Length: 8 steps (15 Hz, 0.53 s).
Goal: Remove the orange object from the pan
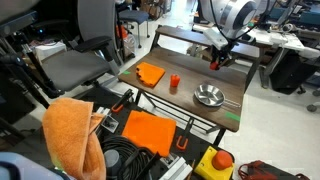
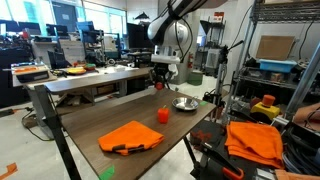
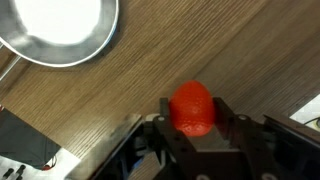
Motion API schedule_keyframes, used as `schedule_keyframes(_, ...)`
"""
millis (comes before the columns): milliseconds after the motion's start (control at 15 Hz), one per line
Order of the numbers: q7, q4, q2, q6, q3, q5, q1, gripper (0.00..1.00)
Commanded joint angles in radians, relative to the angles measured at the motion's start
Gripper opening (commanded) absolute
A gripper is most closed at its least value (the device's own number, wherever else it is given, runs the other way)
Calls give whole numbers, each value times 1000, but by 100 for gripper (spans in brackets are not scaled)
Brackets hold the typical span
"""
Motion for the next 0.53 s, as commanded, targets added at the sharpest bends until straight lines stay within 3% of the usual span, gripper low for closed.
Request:
schedule_keyframes(0,77,193,141,-71,-28,-21,23,21)
schedule_keyframes(467,145,356,273,-145,-44,-53,39,21)
